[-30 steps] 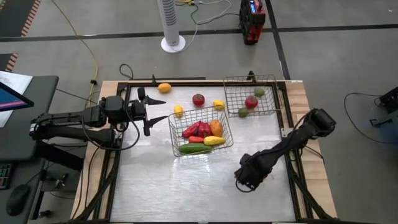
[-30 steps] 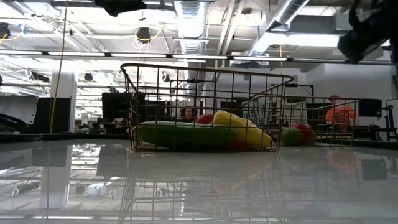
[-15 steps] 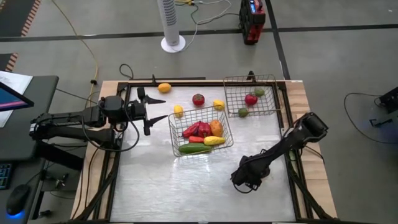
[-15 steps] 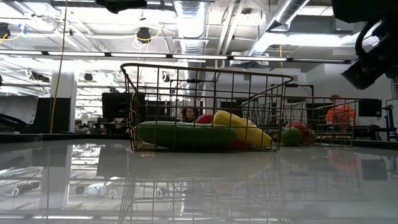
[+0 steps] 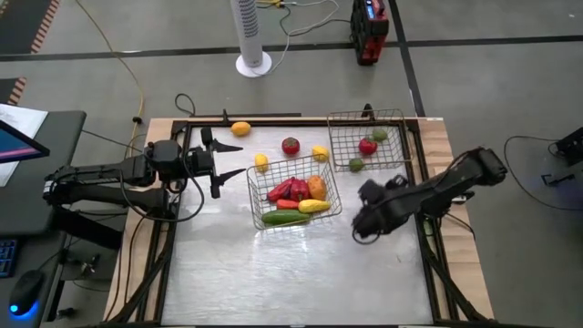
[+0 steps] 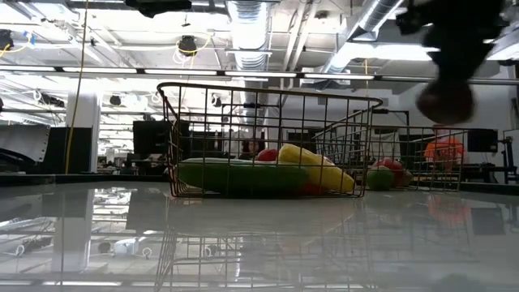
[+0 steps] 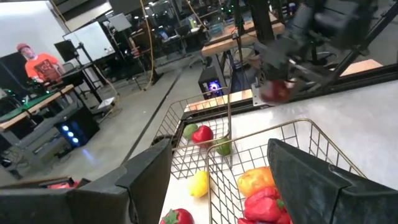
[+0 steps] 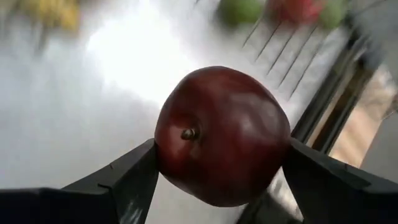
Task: Sort produce into baskets
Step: Put the red apple into the right wire basket
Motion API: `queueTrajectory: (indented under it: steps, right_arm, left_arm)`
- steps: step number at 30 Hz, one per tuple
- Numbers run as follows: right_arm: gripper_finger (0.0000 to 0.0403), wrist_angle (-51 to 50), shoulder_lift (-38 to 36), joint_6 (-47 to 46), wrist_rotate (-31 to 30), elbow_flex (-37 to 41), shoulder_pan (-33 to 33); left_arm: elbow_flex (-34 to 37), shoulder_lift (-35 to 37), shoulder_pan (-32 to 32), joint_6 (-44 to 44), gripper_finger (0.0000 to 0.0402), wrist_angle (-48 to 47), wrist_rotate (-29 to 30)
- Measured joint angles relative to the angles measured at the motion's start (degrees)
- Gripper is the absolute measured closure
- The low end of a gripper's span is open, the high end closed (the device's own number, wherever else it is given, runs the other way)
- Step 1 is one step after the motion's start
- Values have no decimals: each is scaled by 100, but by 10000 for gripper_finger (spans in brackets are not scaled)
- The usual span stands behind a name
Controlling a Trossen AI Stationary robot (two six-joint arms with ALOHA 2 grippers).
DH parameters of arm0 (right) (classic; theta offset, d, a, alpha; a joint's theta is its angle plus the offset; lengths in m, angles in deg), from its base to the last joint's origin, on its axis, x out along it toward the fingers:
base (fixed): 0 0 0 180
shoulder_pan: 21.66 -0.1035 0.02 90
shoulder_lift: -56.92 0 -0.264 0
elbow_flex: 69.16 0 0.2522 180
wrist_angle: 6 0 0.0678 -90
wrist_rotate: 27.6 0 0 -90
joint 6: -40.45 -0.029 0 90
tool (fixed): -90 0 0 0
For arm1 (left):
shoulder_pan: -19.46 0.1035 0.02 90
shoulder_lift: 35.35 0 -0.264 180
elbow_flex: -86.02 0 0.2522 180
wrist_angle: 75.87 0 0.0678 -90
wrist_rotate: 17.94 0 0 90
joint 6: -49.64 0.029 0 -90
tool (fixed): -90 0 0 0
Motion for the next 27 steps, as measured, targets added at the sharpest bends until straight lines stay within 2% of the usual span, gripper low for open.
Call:
queueTrajectory:
  steps: [6, 9, 14, 19, 22, 27]
  right_arm:
    - [58, 294, -461, 406, -1761, 0, 828]
    - [56, 756, -585, 1062, -2147, 0, 1346]
    - [55, 1610, -640, 2397, -2102, 0, 2414]
    - [47, 2409, -676, 3619, -1705, 0, 3362]
    - [31, 2948, -724, 4234, -1510, 0, 3749]
    - [6, 3807, -741, 5010, -793, 43, 4193]
  left_arm:
    - [0, 1, 0, 1, 150, -2, 4]
    - [0, 1, -2, 3, 150, -17, 143]
    - [0, 0, -2, 21, 150, -39, 408]
    - [0, 1, -2, 21, 150, -35, 409]
    - [0, -2, -2, 23, 150, -33, 463]
    - [-3, -53, 0, 19, 150, -33, 608]
